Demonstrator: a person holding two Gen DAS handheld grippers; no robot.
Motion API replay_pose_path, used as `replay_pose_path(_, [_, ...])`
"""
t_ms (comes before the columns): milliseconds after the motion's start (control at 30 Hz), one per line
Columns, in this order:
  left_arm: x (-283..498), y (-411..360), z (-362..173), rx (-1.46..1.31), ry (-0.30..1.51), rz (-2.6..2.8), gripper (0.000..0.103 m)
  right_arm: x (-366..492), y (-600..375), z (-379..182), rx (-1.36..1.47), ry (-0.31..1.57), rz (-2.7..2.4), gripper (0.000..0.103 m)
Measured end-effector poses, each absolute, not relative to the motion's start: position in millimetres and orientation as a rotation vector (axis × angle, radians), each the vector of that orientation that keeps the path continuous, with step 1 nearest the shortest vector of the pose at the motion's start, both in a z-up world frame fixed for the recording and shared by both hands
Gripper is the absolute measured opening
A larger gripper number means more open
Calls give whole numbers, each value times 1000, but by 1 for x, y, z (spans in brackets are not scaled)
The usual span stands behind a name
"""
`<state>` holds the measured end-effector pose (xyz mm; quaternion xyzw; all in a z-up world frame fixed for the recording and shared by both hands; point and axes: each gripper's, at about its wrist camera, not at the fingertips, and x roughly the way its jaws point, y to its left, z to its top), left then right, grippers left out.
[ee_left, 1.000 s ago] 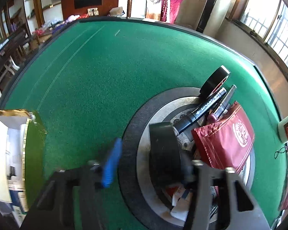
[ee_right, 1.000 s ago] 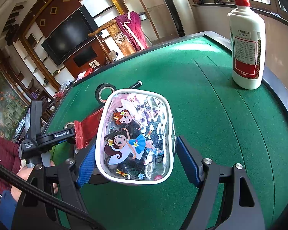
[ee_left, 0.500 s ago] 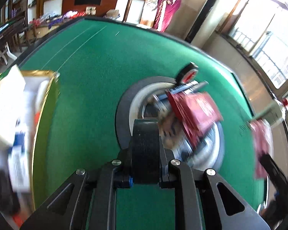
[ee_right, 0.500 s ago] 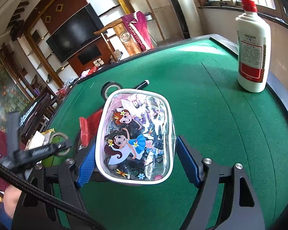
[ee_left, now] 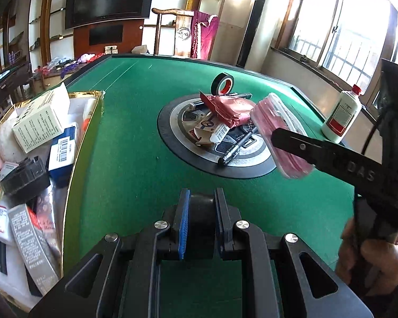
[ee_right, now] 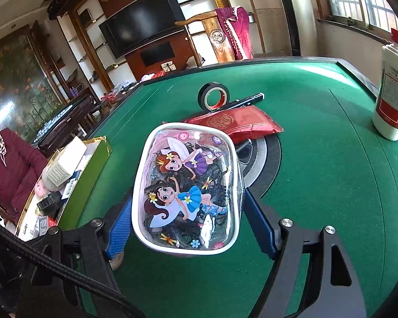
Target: Organize objects
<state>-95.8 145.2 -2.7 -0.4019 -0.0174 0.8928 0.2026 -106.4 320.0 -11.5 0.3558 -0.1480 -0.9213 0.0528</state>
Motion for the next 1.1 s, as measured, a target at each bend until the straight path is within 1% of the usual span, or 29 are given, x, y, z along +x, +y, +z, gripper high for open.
replay_pose_path(233, [-98,144,-17,-1203,-74,2439,14,-106,325,-17,1106,-484,-2807,78])
replay_pose_path(400, [-94,144,-20,-1192,-78,2427,14,-103,323,-15,1100,-475,-2807,78])
replay_pose_path(1100, [-75,117,10,-1123,-186,2431,14,-98,317,-12,1091,-462,-2805,78])
